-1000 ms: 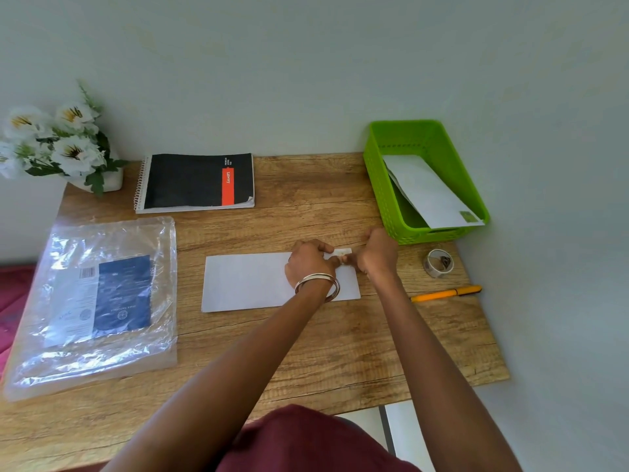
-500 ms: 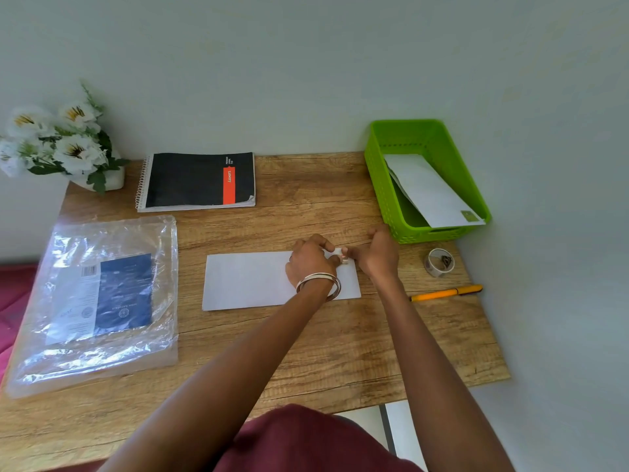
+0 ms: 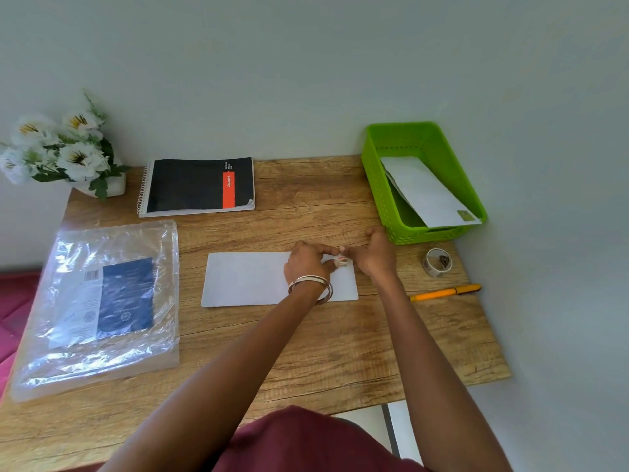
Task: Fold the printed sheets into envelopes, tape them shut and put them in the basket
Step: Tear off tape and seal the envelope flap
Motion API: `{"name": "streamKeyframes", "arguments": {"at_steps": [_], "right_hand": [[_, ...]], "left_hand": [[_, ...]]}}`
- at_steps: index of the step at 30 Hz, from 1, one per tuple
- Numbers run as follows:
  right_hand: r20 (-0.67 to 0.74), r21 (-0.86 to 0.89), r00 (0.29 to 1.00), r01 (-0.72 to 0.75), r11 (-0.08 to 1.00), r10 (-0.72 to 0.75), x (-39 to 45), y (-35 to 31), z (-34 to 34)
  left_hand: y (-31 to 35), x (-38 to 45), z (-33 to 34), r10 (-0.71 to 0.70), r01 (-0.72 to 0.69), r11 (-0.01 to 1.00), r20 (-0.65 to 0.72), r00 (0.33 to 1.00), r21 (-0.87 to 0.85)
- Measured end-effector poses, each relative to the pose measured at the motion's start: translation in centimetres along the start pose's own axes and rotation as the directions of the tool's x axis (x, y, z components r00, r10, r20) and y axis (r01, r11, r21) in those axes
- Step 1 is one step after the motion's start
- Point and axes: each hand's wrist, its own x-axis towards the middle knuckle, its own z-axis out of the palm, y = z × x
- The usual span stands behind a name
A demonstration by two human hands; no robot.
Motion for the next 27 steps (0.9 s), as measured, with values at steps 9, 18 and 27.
{"name": "streamKeyframes", "arguments": {"at_steps": [9, 18, 27], "right_hand": [[-0.04, -0.107, 0.992, 0.112, 0.988, -0.116, -1.0, -0.2, 0.7], [0.134, -0.057, 0.98, 0.153, 0.987, -0.145, -0.4, 1.5, -0.2], [-0.027, -0.048, 0.995, 0.091, 0.995, -0.092, -0.1, 0.9, 0.7]], "left_hand": [[0.0, 0.3, -0.4, -0.004, 0.005, 0.998, 0.018, 1.0, -0.065], [0.4, -0.3, -0.1, -0.064, 0.059, 0.993, -0.049, 0.997, -0.098], [0.4, -0.4, -0.4, -0.062, 0.057, 0.994, -0.045, 0.997, -0.096]]}}
